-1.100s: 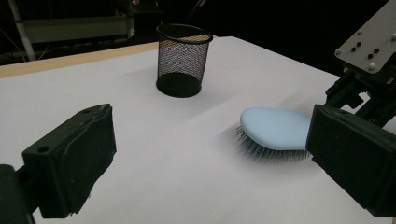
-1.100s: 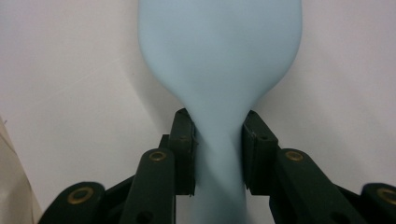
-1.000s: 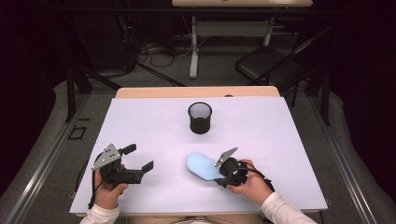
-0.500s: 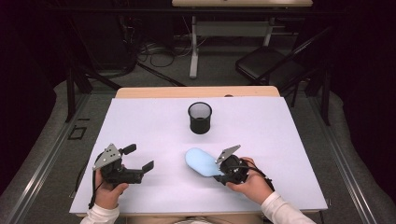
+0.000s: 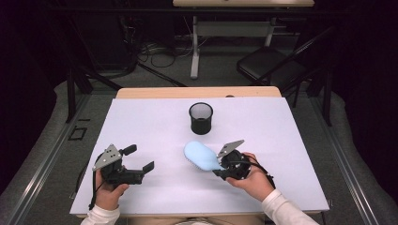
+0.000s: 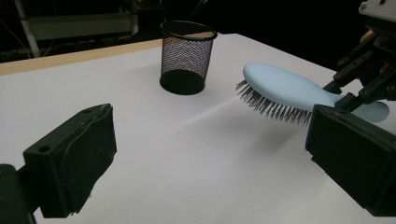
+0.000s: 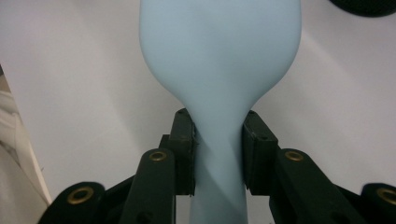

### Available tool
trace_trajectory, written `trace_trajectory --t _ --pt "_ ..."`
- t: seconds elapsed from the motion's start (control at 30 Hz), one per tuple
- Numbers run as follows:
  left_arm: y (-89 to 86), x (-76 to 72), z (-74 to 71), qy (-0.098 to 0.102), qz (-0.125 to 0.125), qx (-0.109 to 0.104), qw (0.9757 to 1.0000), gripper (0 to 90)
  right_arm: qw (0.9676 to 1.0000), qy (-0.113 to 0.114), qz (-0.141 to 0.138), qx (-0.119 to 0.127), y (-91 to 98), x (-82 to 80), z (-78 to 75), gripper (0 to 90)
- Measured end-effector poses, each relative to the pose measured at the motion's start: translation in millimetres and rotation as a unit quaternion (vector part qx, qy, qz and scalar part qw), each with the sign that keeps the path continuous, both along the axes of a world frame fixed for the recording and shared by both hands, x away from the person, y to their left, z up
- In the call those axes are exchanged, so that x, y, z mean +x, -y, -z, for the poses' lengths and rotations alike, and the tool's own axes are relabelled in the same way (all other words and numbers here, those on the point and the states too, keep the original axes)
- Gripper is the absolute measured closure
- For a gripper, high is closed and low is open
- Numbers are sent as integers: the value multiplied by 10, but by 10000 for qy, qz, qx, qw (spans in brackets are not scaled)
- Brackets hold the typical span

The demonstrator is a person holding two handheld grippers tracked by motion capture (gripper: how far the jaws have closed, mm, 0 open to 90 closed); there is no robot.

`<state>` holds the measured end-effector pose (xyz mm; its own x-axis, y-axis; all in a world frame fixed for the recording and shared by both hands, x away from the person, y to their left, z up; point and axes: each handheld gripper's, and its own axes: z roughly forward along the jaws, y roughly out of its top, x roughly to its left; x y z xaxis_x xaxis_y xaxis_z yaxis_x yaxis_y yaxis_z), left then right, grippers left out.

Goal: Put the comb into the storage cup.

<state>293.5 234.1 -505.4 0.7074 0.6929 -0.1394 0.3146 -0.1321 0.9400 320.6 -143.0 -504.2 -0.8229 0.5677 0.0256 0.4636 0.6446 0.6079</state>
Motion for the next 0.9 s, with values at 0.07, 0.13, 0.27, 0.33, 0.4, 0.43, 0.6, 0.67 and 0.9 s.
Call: trace_trajectory --t 0.07,0.13,0.27,0.33,0.4,0.43,0.6,0.67,0.9 --pt "1 0 2 -11 -18 -3 10000 19 10000 37 24 74 2 13 -36 695" --pt "0 1 3 -12 -16 -7 10000 20 9999 68 46 117 1 25 -72 695" --pt "1 0 2 -13 -8 -2 10000 19 9997 135 66 195 -8 43 -128 695" --pt "2 -1 2 -12 -6 -15 10000 19 9996 180 43 217 -17 53 -149 695" --pt "0 0 2 2 9 -16 10000 19 9995 183 65 238 -26 58 -176 695" --pt "1 0 3 0 7 -16 10000 19 9994 224 43 248 -27 68 -188 695" --pt "1 2 4 -5 -5 0 10000 19 9990 296 60 337 -41 101 -258 695" --pt "1 2 4 -7 -6 -2 10000 19 9988 320 72 358 -47 115 -288 695" --pt "3 3 5 -11 6 -9 10000 19 9977 458 113 478 -72 173 -379 695"
